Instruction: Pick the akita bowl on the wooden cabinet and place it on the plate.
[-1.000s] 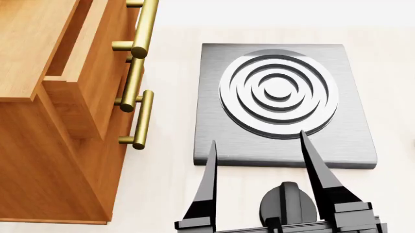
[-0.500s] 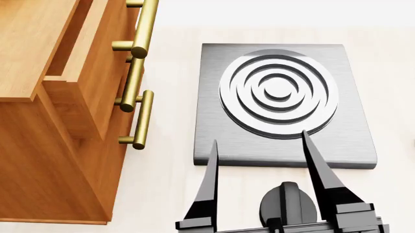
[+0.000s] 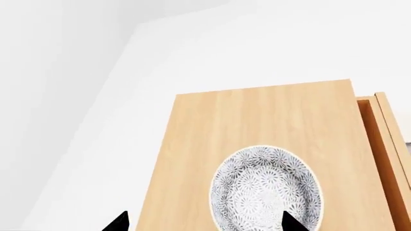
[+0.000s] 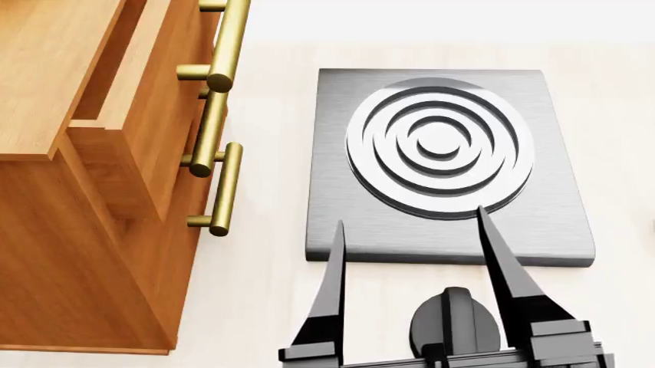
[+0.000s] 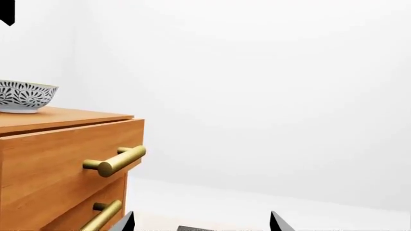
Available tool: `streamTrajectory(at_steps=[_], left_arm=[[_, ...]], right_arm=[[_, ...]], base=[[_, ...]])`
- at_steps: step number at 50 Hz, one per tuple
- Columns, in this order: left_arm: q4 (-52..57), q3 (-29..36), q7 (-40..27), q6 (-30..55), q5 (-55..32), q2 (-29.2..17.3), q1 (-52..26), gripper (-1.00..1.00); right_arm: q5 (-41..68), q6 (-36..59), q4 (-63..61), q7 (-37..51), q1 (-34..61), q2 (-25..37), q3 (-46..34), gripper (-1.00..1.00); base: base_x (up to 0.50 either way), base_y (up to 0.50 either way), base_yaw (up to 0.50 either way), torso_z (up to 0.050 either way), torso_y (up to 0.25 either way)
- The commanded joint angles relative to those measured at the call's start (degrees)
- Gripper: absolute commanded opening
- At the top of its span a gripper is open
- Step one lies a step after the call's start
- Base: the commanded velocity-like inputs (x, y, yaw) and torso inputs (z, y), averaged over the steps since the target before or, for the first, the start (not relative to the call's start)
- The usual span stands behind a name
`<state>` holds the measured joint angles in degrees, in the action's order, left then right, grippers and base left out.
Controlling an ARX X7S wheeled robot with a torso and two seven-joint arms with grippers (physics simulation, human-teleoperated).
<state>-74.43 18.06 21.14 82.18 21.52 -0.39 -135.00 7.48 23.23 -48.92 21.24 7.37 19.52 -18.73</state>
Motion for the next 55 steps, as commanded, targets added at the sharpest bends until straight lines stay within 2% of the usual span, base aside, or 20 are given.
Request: streamTrajectory(at_steps=[1, 5, 10, 42, 55], left_arm=[[-0.5, 0.3, -8.4, -0.8, -9.0, -1.4, 0.0, 1.0], [-0.6, 4.9, -12.7, 0.0, -17.3, -2.5, 0.6, 1.0], [-0.6, 5.7, -15.1, -0.2, -20.7, -3.3, 1.9, 1.0], [-0.6, 6.3, -14.8, -2.0, -21.6, -3.5, 6.2, 1.0], [-0.6, 2.1, -17.7, -0.1, -21.9, -4.4, 7.1, 1.0]], right_arm=[[0.2, -0.2, 0.5, 0.2, 0.1, 0.2, -0.1, 1.0], [0.1, -0.4, 0.9, 0.2, 0.1, 0.2, -0.3, 1.0], [0.1, -0.5, 1.1, 0.3, 0.1, 0.3, -0.4, 1.0], [0.4, -1.5, 2.9, 0.8, 0.2, 0.7, -0.9, 1.0], [0.5, -1.4, 3.3, 1.0, 0.5, 0.7, -1.2, 1.0]], base=[[0.0, 0.0, 0.0, 0.0, 0.0], [0.0, 0.0, 0.0, 0.0, 0.0], [0.0, 0.0, 0.0, 0.0, 0.0], [0.0, 0.0, 0.0, 0.0, 0.0], [0.0, 0.0, 0.0, 0.0, 0.0]])
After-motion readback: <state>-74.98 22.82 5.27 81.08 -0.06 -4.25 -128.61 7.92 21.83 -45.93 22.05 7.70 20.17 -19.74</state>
